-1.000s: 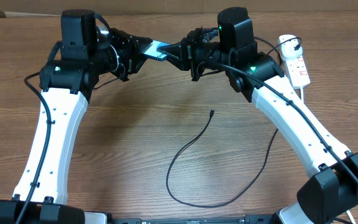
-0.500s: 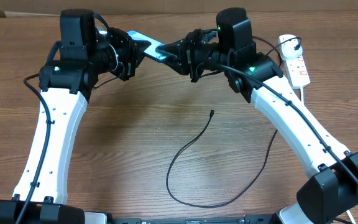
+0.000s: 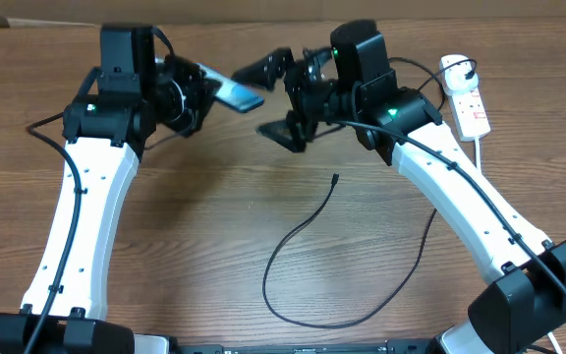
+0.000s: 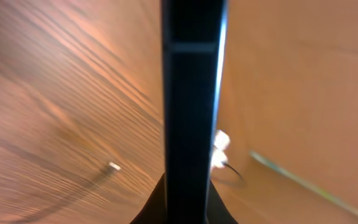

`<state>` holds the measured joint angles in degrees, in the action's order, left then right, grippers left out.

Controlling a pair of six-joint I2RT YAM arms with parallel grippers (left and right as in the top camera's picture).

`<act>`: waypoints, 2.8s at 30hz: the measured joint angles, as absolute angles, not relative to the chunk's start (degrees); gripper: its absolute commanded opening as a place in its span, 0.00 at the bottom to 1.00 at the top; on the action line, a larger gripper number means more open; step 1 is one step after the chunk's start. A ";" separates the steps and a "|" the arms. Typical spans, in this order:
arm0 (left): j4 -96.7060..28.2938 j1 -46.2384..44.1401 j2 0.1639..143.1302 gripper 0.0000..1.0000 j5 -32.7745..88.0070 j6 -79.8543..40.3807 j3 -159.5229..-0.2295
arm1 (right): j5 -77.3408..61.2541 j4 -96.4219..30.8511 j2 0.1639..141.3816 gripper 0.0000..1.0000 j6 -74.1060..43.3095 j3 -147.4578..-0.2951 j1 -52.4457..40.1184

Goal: Plug charger to phone and switch on socket
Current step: 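Release the phone from the right gripper, keep it upright in the left, then lower the right gripper over the cable's USB-C plug end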

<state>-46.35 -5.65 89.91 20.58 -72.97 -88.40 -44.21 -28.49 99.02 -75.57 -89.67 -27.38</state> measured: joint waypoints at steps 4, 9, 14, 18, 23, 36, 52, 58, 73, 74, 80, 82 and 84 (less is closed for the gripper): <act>-51.27 -5.65 89.93 0.04 11.05 -66.87 -88.40 | -36.23 -40.23 99.02 1.00 -66.11 -89.73 -27.40; -54.48 -5.65 90.17 0.04 4.56 -51.07 -88.40 | -17.74 -54.74 99.02 1.00 -55.22 -89.82 -27.40; -62.04 -6.11 92.84 0.04 2.79 -36.51 -88.40 | -2.48 -60.55 99.02 1.00 -51.13 -88.23 -27.38; -62.37 -7.51 96.38 0.04 5.96 -28.32 -88.38 | 2.09 -60.71 99.02 1.00 -50.19 -85.93 -27.38; -59.18 -9.41 101.36 0.04 20.01 -18.96 -88.29 | 5.41 -60.84 99.02 1.00 -49.47 -84.03 -27.38; -58.59 -1.93 103.94 0.04 50.28 -14.59 -88.20 | 8.01 -58.76 99.02 1.00 -44.23 -81.47 -22.90; -62.35 -1.78 103.94 0.04 44.10 -14.61 -88.20 | 4.69 -57.63 100.64 0.69 -40.95 -81.30 -23.03; -62.61 -1.78 103.94 0.04 42.68 -14.61 -88.20 | 2.74 -57.58 105.47 0.68 -40.86 -81.25 -22.96; -63.22 -1.78 103.94 0.04 42.26 -14.61 -88.20 | -18.41 -45.78 106.69 0.59 -34.04 -70.13 -10.61; -63.22 -1.78 103.94 0.05 42.17 -14.61 -88.20 | -20.78 -43.27 106.69 0.58 -34.06 -68.10 -10.28; -63.00 -1.78 103.94 0.04 42.15 -14.61 -88.20 | -29.71 -36.84 106.80 0.57 -33.71 -62.35 -10.66; -63.00 -1.78 103.94 0.04 42.15 -14.61 -88.20 | -30.24 -36.58 106.80 0.56 -34.20 -62.35 -11.22; -63.00 -1.78 103.94 0.04 42.15 -14.61 -88.20 | -29.41 -36.86 106.80 0.54 -36.01 -62.35 -12.38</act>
